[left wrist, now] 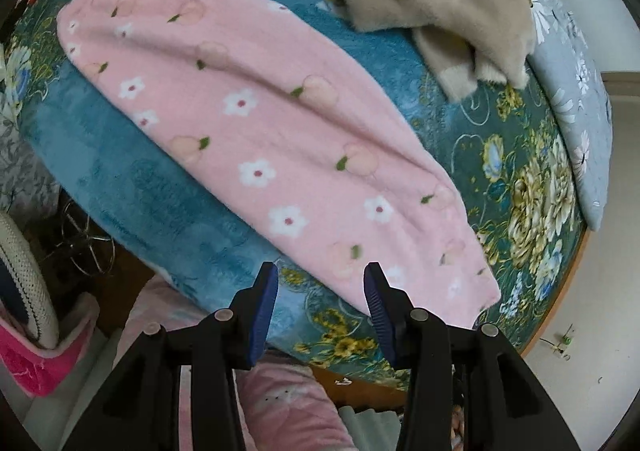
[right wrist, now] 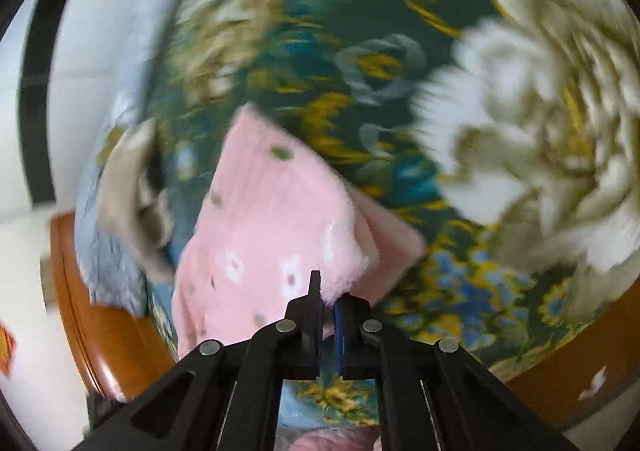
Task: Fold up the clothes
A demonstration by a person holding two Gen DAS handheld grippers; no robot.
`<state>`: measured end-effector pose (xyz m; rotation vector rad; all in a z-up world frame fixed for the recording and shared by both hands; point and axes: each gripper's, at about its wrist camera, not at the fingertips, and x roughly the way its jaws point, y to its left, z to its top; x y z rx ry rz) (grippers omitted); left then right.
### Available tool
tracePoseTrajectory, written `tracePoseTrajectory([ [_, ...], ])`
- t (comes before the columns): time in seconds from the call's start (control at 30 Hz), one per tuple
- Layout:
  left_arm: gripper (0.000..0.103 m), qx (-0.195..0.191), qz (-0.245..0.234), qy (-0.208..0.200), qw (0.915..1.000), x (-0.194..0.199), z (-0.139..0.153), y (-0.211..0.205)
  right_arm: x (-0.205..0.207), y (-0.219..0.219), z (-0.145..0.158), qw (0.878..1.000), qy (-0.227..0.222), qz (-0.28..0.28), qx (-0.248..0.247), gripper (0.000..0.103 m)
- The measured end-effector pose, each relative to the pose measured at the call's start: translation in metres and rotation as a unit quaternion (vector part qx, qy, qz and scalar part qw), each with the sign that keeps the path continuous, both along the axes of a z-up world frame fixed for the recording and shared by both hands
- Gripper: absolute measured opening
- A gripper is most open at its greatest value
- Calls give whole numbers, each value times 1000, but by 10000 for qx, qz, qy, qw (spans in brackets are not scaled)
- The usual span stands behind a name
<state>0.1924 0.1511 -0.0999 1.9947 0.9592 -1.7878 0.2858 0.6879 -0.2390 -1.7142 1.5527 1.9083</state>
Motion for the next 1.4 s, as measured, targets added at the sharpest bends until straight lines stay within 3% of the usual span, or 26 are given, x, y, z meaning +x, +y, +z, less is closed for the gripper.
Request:
tracePoseTrajectory([
  [0.1, 46, -176, -72, -78, 9998, 4, 2, -2, 5, 3, -14, 9998, -14, -204, -8, 9],
  [0.17, 46, -215, -31, -133, 9997, 8, 2, -5, 3, 0, -19, 9995, -161, -75, 266, 13],
  [0.23, 46, -226, -24, -118, 9997, 9, 4, -6, 7, 2, -21, 9989, -209, -71, 420, 40],
  [0.3, 46, -237, -17, -102, 9997, 10, 5, -7, 9, 8, -23, 9987, -233, -163, 416, 45],
  [0.37, 46, -248, -10, -87, 9997, 11, 6, -8, 8, 11, -32, 9991, -237, -330, 121, 45],
  [0.6, 46, -333, 71, 147, 9993, 9, 18, -10, 11, 19, -41, 9970, -166, -726, -216, 45],
  [0.67, 46, -367, 73, 169, 9992, 9, 20, -11, 11, 21, -43, 9959, -145, -838, -309, 35],
  [0.73, 46, -380, 103, 166, 9991, 10, 20, -12, 12, 23, -45, 9946, -124, -950, -403, 18],
  [0.8, 46, -378, 154, 138, 9991, 13, 19, -13, 13, 22, -40, 9947, -141, -956, -365, 13],
  [0.93, 46, -367, 269, 140, 9989, 18, 18, -16, -8, 28, 1, 9965, 368, -739, -150, 10],
  [1.0, 46, -356, 334, 169, 9987, 21, 20, -19, -20, 35, 38, 9929, 1075, -508, -39, 9],
  [1.07, 46, -345, 399, 198, 9984, 24, 21, -22, -28, 43, 64, 9885, 1483, -238, 164, 9],
  [1.1, 46, -339, 432, 212, 9983, 26, 21, -23, -29, 46, 62, 9894, 1419, -192, 227, 9],
  [1.2, 46, -322, 529, 255, 9978, 30, 23, -27, -26, 56, 14, 9985, 393, -286, 264, 9],
  [1.27, 46, -310, 595, 284, 9973, 33, 24, -30, -25, 53, 2, 9993, 81, -212, 313, 9],
  [1.4, 46, -315, 826, 396, 9953, 43, 27, -42, -34, 40, 24, 9978, 273, -3, 606, 9],
])
